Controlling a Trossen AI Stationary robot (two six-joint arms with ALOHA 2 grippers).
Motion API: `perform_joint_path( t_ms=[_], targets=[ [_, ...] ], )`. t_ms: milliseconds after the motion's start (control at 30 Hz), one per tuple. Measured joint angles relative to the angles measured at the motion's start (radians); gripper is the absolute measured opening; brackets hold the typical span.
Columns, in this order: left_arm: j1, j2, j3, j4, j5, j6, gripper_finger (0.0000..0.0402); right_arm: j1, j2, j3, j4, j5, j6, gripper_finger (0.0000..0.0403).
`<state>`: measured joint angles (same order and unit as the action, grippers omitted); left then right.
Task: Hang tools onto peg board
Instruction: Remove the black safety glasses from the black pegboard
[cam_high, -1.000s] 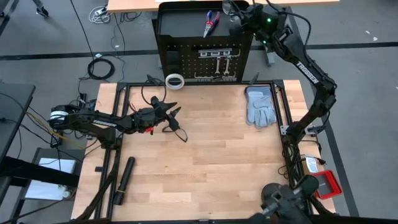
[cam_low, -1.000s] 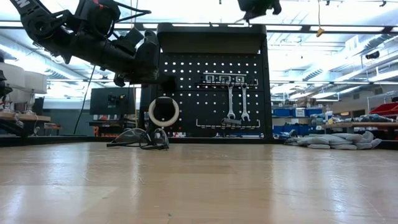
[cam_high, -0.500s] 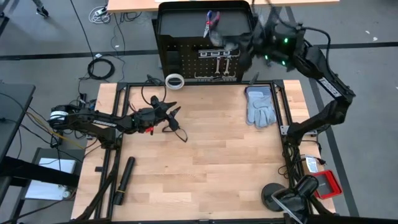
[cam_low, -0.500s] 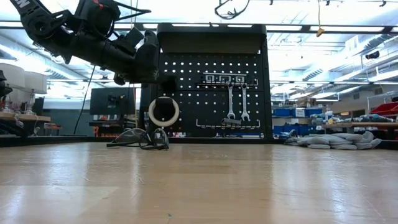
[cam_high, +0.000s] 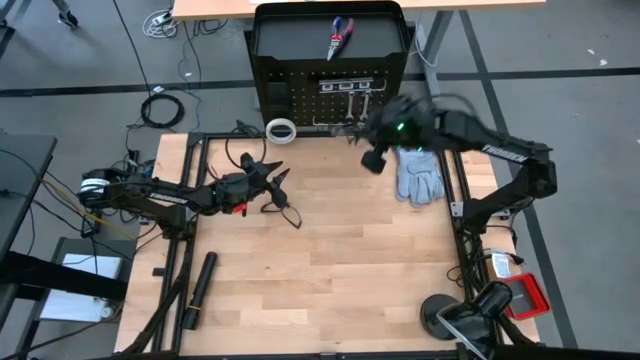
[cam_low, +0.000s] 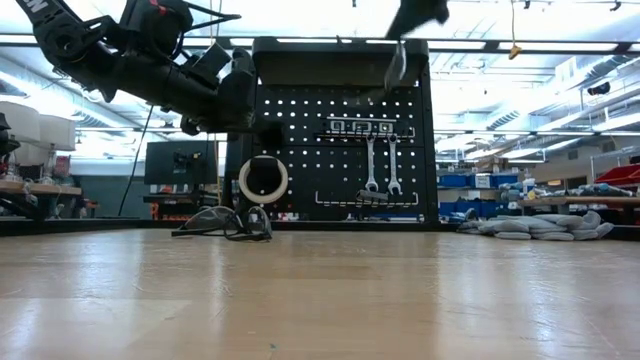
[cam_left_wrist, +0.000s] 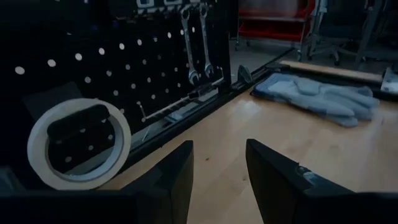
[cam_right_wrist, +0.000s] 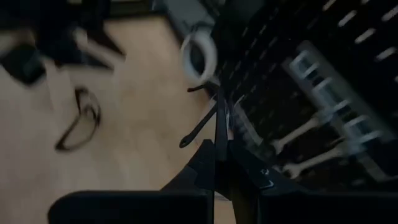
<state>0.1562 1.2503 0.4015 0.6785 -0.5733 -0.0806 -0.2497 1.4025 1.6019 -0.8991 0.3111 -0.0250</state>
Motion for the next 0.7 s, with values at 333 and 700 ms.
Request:
perform_joint_path(
  t_ms=[333,700],
  targets=[
    [0.0,0.0,0.0,0.025,0.0,0.012,0.0152,-0.034,-0.11,-0.582,0.481,-0.313,-0.04,0.0031],
    [0.0,0.0,0.0,0.026,-0.002,0.024,0.0152,-0.044,-0.124,-0.951,0.767,-0.383,-0.113,0.0049]
  ],
)
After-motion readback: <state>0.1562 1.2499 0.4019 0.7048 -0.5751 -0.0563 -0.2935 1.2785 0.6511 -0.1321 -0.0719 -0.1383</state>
